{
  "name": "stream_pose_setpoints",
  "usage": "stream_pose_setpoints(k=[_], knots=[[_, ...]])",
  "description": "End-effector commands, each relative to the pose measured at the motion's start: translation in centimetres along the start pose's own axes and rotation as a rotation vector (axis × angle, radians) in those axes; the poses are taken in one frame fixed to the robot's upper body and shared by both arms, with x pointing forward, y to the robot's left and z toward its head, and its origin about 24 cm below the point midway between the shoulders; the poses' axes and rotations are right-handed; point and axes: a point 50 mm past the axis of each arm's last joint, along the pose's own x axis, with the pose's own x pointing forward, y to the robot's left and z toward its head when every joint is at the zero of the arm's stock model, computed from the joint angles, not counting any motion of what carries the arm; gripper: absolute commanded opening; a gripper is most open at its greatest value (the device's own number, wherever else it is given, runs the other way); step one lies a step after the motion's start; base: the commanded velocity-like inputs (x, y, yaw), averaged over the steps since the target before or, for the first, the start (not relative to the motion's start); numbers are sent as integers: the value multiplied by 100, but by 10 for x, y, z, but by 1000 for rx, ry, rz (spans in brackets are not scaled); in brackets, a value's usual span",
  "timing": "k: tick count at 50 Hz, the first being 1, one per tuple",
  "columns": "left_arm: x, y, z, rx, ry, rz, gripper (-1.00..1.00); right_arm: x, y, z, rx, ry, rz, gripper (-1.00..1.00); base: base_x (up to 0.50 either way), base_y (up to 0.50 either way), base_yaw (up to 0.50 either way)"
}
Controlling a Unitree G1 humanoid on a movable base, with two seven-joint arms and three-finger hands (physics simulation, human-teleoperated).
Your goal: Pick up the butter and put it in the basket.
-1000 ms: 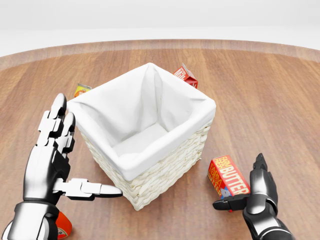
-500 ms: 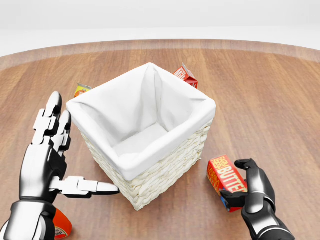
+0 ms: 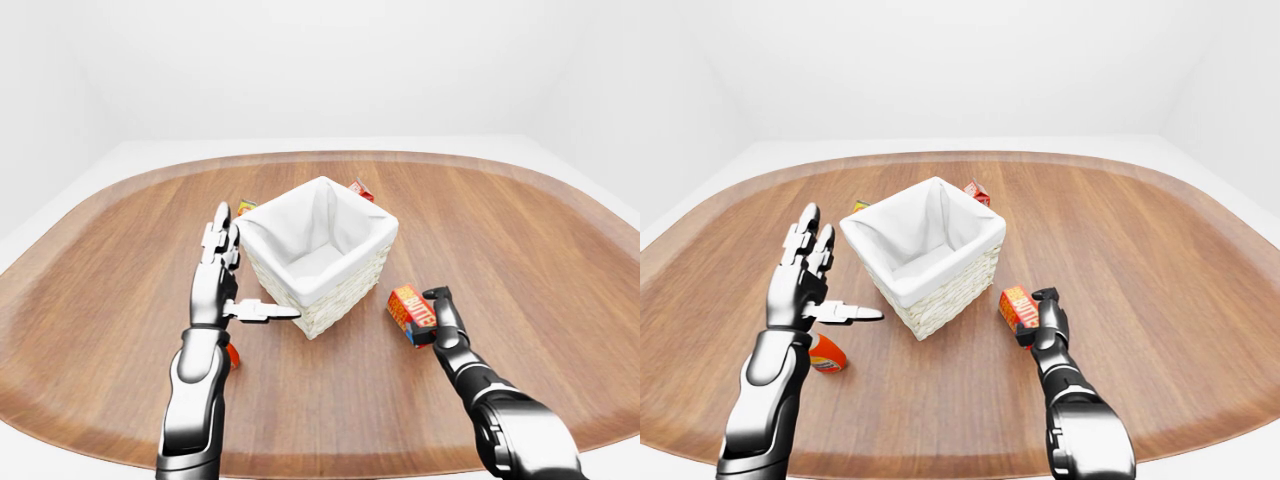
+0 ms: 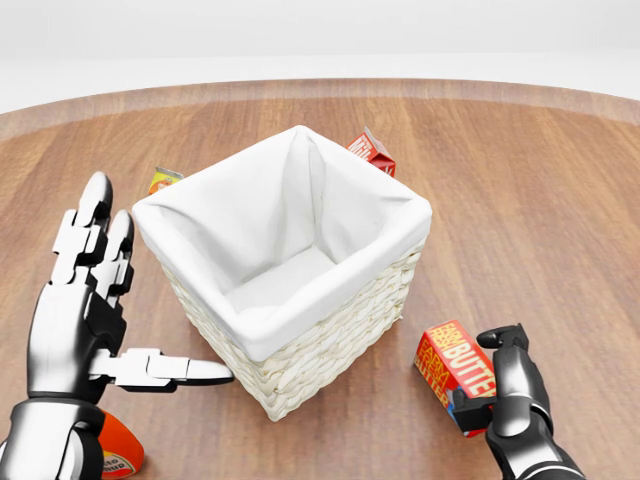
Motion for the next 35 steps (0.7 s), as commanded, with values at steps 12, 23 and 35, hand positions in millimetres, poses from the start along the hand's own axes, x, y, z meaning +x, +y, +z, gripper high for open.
stream_pose_setpoints(k=[12, 23, 35], knots=[[0, 1, 6, 0, -24, 1, 100, 10, -29, 10, 208, 7, 13, -100, 0, 0, 0], [0, 1, 7, 0, -28, 1, 100, 15, -44, 32, 233, -64, 1, -100, 0, 0, 0], [-2, 1, 4, -4, -15, 1, 100, 17, -55, 45, 258, -114, -14, -100, 0, 0, 0]])
